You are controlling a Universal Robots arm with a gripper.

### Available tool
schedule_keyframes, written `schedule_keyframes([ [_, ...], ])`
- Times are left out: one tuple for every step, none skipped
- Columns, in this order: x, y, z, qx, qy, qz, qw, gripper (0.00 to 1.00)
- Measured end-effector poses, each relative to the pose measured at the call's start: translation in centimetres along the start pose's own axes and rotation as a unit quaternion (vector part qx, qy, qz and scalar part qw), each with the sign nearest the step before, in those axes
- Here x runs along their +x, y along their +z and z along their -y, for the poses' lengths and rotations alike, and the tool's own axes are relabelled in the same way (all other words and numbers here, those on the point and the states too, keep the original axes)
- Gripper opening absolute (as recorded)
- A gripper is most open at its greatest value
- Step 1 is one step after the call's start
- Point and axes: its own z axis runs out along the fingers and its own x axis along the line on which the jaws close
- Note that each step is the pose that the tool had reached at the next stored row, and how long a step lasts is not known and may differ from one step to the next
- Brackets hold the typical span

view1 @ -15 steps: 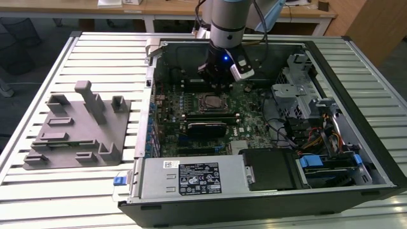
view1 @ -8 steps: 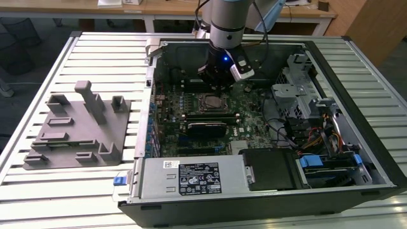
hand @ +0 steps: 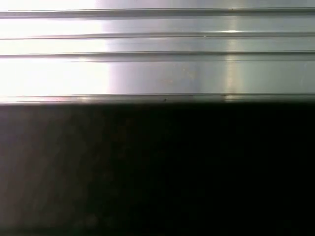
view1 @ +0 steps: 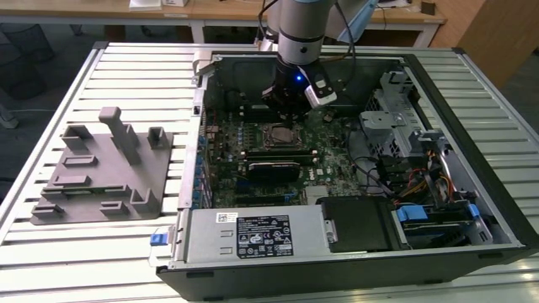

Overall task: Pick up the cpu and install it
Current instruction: 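Install the first cpu locking lever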

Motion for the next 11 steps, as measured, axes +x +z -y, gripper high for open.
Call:
schedule_keyframes([
  [0.0, -0.02, 0.0, -0.0001, 0.0, 0.0, 1.0, 0.11],
  [0.0, -0.07, 0.0, -0.0002, 0.0, 0.0001, 1.0, 0.11],
  [0.0, -0.12, 0.0, -0.0004, 0.0, 0.0002, 1.0, 0.11],
  [-0.01, -0.22, -0.01, -0.0004, 0.0, 0.0003, 1.0, 0.11],
  [0.0, -0.38, 0.0, -0.0002, 0.0, 0.0001, 1.0, 0.11],
  [0.01, -0.58, 0.01, -0.0003, 0.0, -0.0001, 1.0, 0.11],
  [0.01, -0.77, 0.01, -0.0007, 0.0, 0.0, 1.0, 0.11],
  [0.01, -0.95, 0.01, -0.0009, 0.0, 0.0, 1.0, 0.11],
  [0.01, -1.1, 0.01, -0.0013, 0.0, -0.0001, 1.0, 0.11],
  [0.01, -1.2, 0.01, -0.0022, 0.0, -0.0001, 1.0, 0.11],
  [0.04, -1.26, 0.01, -0.0038, 0.0, -0.0001, 1.0, 0.11],
])
